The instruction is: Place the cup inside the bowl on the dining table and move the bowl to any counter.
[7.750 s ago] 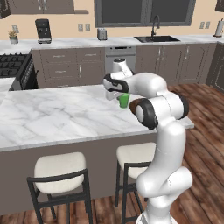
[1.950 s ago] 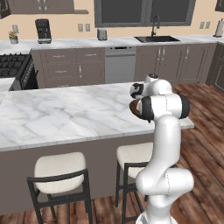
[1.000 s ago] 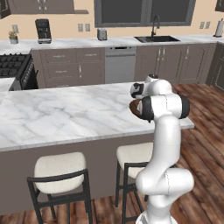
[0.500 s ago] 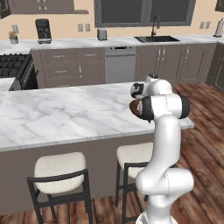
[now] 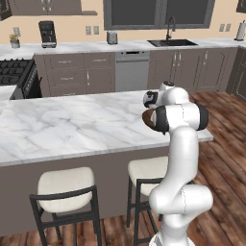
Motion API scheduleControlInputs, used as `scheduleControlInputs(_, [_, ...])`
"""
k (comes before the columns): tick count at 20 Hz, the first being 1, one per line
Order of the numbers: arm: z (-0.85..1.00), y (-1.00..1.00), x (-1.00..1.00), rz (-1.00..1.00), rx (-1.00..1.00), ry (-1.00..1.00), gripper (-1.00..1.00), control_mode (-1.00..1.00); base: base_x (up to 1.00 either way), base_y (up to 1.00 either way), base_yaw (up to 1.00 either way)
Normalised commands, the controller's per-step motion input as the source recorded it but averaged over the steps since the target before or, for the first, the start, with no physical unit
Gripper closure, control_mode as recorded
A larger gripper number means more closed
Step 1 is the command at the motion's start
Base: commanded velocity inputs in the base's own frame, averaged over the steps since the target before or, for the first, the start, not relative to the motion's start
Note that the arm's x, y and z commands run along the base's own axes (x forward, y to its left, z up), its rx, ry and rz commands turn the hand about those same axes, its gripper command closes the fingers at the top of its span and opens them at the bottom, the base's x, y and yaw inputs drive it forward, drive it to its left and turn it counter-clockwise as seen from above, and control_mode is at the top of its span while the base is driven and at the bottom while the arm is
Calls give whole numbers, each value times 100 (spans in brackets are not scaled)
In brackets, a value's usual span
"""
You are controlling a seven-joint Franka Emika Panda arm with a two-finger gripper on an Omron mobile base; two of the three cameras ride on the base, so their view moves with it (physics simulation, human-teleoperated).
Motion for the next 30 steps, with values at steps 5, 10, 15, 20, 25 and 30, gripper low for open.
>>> scheduleControlInputs(5, [6,0,0,0,0,1,-100,-100,0,0,0])
scheduleControlInputs(10, [24,1,0,0,-1,0,-100,-100,0,0,0])
scheduleControlInputs(15, [36,4,0,0,-3,0,-100,-100,0,0,0])
scheduleControlInputs(20, [35,0,0,0,-6,0,-100,-100,0,0,0])
scheduleControlInputs(25, [30,0,-1,-1,-4,0,-100,-100,0,0,0])
scheduleControlInputs(30, [5,-12,-10,-15,-5,0,-100,-100,0,0,0])
